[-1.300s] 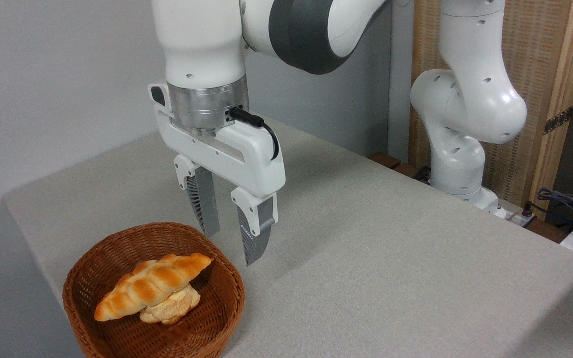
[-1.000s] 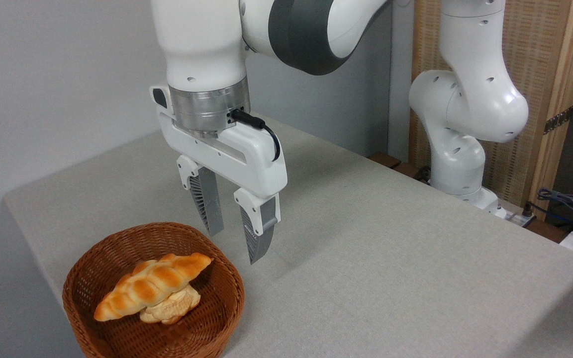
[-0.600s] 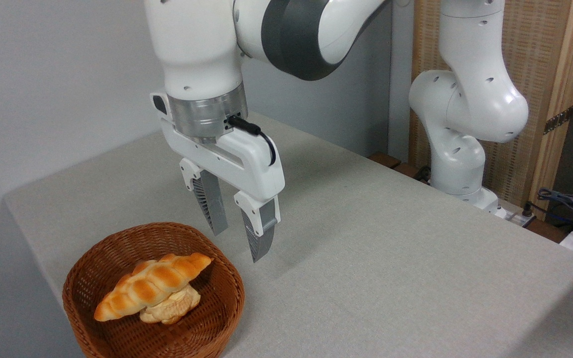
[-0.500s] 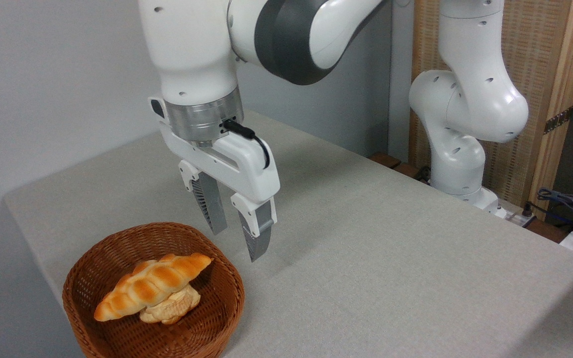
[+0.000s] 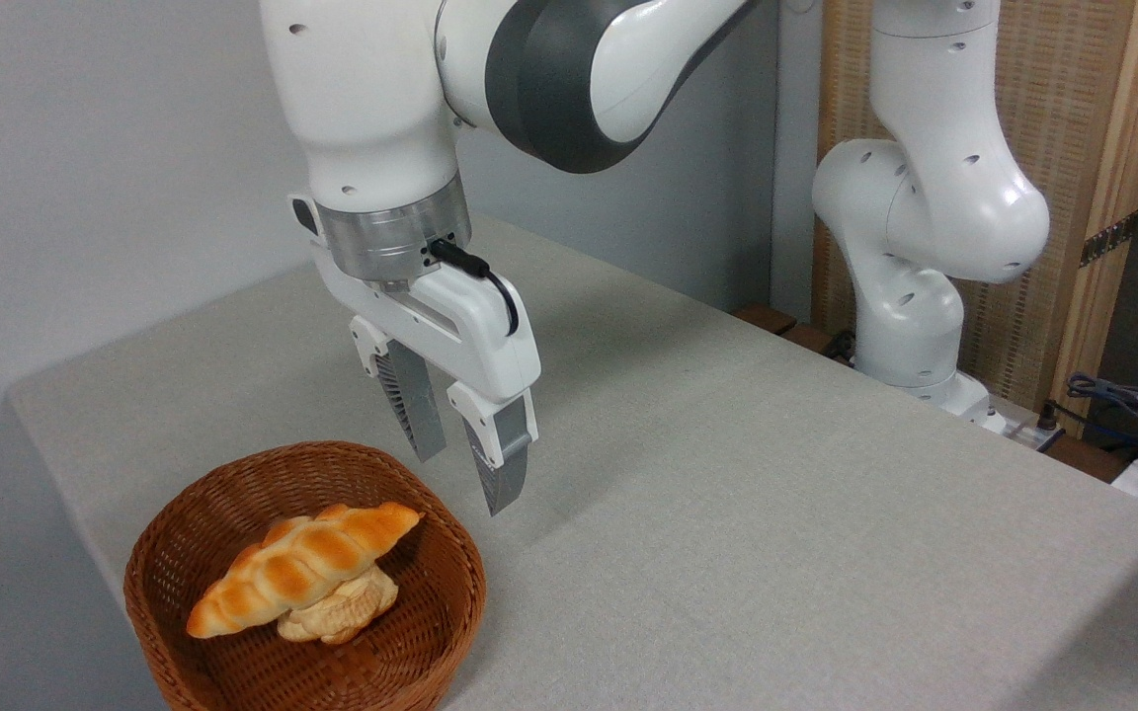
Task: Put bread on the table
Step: 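Lower the gripper around the croissant and close on it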
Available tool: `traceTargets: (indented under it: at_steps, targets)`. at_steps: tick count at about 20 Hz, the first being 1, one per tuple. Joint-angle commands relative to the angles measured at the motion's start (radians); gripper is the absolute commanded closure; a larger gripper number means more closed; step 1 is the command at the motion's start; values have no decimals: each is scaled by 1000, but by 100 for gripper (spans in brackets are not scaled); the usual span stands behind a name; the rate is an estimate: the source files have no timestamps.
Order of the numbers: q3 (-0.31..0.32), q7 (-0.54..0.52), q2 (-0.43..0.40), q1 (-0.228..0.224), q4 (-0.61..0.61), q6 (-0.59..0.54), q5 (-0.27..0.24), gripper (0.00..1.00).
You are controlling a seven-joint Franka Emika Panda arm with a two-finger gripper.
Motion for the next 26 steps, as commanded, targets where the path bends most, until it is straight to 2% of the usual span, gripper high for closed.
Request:
traceTargets:
  at_steps: [1,6,10,15,19,26]
  targets:
    - [-6,13,-5,7,8,-7,2,0]
    - [-6,5,2,7,4,155,-4,0]
    - [-13,-1,51,-3,4,282,-9,0]
    - [-36,-15,91,-15,2,339,-12,0]
    - [-66,-116,131,-16,2,422,-35,0]
    - [-86,-114,156,-24,2,425,-25,0]
